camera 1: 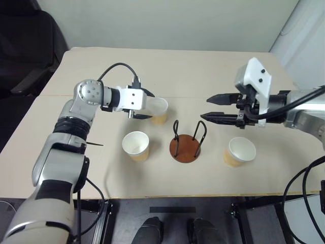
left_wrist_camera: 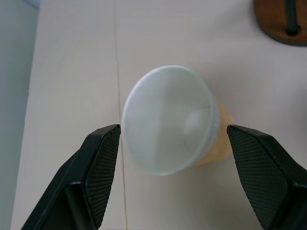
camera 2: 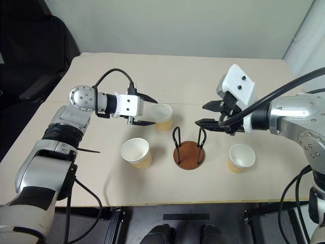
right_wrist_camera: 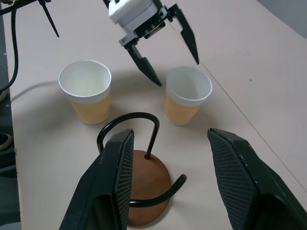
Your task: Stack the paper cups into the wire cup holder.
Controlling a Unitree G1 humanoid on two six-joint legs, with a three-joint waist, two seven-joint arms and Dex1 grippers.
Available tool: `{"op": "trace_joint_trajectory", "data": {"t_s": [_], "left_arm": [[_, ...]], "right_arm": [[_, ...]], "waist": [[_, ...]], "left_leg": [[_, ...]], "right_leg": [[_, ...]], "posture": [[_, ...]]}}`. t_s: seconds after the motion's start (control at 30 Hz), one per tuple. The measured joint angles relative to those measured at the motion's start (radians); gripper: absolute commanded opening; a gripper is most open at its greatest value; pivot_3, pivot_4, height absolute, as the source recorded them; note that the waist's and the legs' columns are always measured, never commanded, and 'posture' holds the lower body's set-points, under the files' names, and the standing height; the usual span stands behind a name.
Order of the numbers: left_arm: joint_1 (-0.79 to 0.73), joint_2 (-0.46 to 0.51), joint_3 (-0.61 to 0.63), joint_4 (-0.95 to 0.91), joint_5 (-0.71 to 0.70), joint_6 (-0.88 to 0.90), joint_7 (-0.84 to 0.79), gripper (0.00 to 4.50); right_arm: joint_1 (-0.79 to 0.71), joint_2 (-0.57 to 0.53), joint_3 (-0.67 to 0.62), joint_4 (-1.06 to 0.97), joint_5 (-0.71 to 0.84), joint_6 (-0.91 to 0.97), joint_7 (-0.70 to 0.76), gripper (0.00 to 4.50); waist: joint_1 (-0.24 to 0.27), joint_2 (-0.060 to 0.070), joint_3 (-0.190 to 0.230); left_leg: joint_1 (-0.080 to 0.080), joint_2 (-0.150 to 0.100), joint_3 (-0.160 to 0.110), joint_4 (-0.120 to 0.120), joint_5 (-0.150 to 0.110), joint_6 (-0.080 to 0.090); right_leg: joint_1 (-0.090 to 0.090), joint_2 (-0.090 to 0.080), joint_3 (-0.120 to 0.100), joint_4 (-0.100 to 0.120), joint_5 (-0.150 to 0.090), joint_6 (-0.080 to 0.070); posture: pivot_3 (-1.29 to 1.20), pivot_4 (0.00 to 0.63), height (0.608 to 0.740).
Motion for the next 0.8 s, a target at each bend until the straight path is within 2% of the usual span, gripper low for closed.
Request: {"op": "trace_joint_trajectory", "data": {"t_s": [0.23,0.33,0.6,0.63,0.8], "left_arm": [[0.004,0.018,-0.032,0.000,0.037,-0.042,-0.006,3.82],[0.004,0.021,-0.050,0.000,0.062,-0.066,0.005,3.18],[0.005,0.017,-0.051,0.004,0.059,-0.078,0.021,0.19],[0.005,0.016,-0.049,0.009,0.053,-0.074,0.017,0.02],[0.005,0.012,-0.042,0.012,0.015,-0.050,-0.036,0.02]], "right_arm": [[0.000,0.000,-0.009,0.000,0.008,0.008,-0.006,2.40],[0.000,0.000,-0.009,0.000,0.013,0.009,-0.012,2.43],[0.008,-0.002,-0.010,0.004,0.020,0.009,-0.020,2.43],[0.013,-0.004,-0.011,0.006,0.020,0.009,-0.020,2.43],[0.030,-0.020,-0.012,0.007,0.019,0.005,-0.020,2.43]], "waist": [[0.000,0.000,0.000],[0.000,0.000,0.000],[0.000,0.000,0.000],[0.000,0.000,0.000],[0.000,0.000,0.000]], "left_leg": [[0.000,0.000,0.000,0.002,0.000,0.000],[0.000,0.000,0.000,0.002,0.000,0.000],[0.000,0.000,0.000,0.003,0.000,0.000],[0.000,0.000,0.000,0.003,0.000,0.000],[0.000,0.000,0.000,0.003,0.000,0.000]], "right_leg": [[0.000,0.000,0.000,0.002,0.000,0.000],[0.000,0.000,0.000,0.002,0.000,0.000],[0.000,0.000,0.000,0.002,0.000,0.000],[0.000,0.000,0.000,0.002,0.000,0.000],[0.000,0.000,0.000,0.002,0.000,0.000]], "posture": [[0.00,0.150,0.740],[0.00,0.150,0.740],[0.00,0.150,0.740],[0.00,0.150,0.740],[0.00,0.150,0.740]]}}
